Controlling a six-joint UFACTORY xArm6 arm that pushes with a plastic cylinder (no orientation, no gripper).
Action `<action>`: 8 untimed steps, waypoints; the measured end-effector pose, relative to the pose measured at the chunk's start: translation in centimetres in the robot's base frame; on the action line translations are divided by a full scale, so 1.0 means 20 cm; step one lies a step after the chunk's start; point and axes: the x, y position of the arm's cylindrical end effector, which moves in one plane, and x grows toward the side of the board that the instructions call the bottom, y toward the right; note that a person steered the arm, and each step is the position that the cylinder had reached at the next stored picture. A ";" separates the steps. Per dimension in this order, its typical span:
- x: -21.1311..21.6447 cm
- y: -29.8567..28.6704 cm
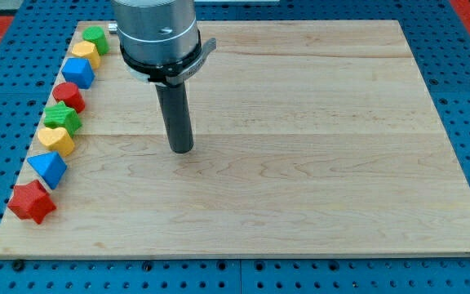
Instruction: Move the red star towards the center of the board
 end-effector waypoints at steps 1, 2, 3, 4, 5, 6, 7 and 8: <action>0.00 0.00; 0.00 0.00; 0.16 0.08; 0.75 0.19; 0.76 0.17; 0.76 0.14; 0.76 0.03; 0.75 -0.20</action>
